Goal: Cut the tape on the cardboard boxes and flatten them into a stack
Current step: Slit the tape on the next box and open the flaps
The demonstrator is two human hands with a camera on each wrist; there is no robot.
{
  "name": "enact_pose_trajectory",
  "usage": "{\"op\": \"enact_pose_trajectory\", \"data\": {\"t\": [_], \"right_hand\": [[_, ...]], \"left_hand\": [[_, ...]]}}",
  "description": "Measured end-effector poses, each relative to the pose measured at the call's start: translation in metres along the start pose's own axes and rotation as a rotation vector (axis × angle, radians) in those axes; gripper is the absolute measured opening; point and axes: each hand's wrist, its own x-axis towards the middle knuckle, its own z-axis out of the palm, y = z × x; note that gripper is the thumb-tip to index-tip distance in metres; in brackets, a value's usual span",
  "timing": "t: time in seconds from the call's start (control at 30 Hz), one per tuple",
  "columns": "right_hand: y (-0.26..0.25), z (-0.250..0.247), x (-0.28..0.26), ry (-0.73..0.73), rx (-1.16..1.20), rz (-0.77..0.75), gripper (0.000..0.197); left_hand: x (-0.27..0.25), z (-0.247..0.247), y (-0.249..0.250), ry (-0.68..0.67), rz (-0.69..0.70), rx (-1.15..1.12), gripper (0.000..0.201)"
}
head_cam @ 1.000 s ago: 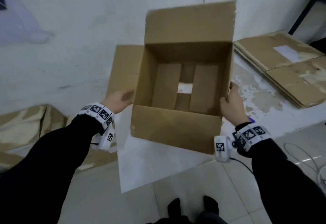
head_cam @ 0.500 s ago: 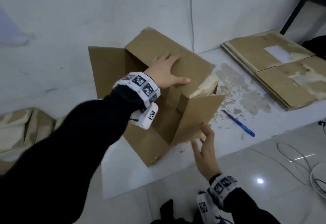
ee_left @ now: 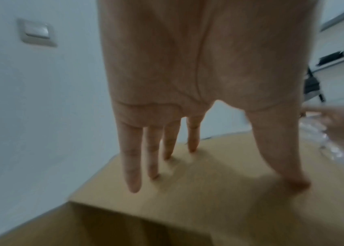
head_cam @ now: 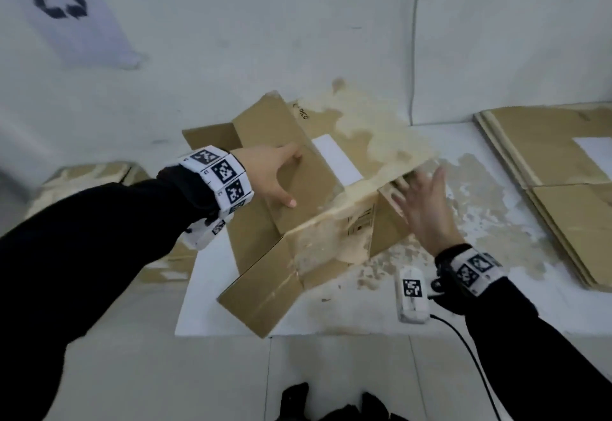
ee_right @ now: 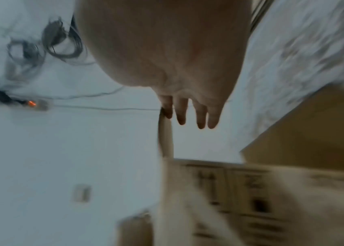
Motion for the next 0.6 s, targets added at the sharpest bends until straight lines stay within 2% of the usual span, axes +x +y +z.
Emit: {"op": "enact_pose_trajectory", "data": {"t": [0.07,0.17,0.2,0.23,0.3,0.37,0.4,0.43,0.53,0.57,0.6], "right_hand": [[-0.027,0.016,0.008,-0.065,-0.009,-0.157,0.057],[-0.048,0.042,0.016,-0.292,-0.441,-0.304,0.016],[-0.047,0.047,0.02,-0.379,-0.593,-0.297,0.014],[-0.045,0.05,0.026,-0.456,-0.715,-0.256,0.033],[-0.036,0.054,0.035,-0.56,-0.831,-0.172,0.072],[-0.03,0.057,0.036,-0.593,-0.853,-0.171,0.094],[-0.027,0.058,0.037,-0.59,-0.825,-0.194,0.1],[-0.027,0.06,0.039,-0.583,-0.783,-0.218,0.102],[-0.03,0.053,0.05,-0.619,-0.76,-0.156,0.106],[-0.03,0.046,0.055,-0.645,-0.807,-0.115,0.104],[-0.03,0.036,0.06,-0.637,-0.877,-0.106,0.093]], "left_hand": [[-0.012,0.005,-0.005,0.015,-0.027,-0.061,0.095],[-0.029,0.006,-0.004,0.062,-0.081,-0.109,0.092],[-0.036,0.004,-0.002,0.106,-0.11,-0.076,0.085],[-0.043,0.002,0.001,0.189,-0.144,-0.028,0.074],[-0.06,0.0,0.016,0.464,-0.214,-0.01,0.049],[-0.071,0.006,0.047,0.767,-0.214,-0.051,0.043],[-0.071,0.011,0.067,0.844,-0.197,-0.033,0.045],[-0.065,0.019,0.085,0.842,-0.171,-0.01,0.047],[-0.031,0.047,0.122,0.568,-0.192,-0.076,0.052],[-0.023,0.055,0.126,0.521,-0.216,-0.072,0.057],[-0.017,0.063,0.125,0.512,-0.235,-0.048,0.061]]}}
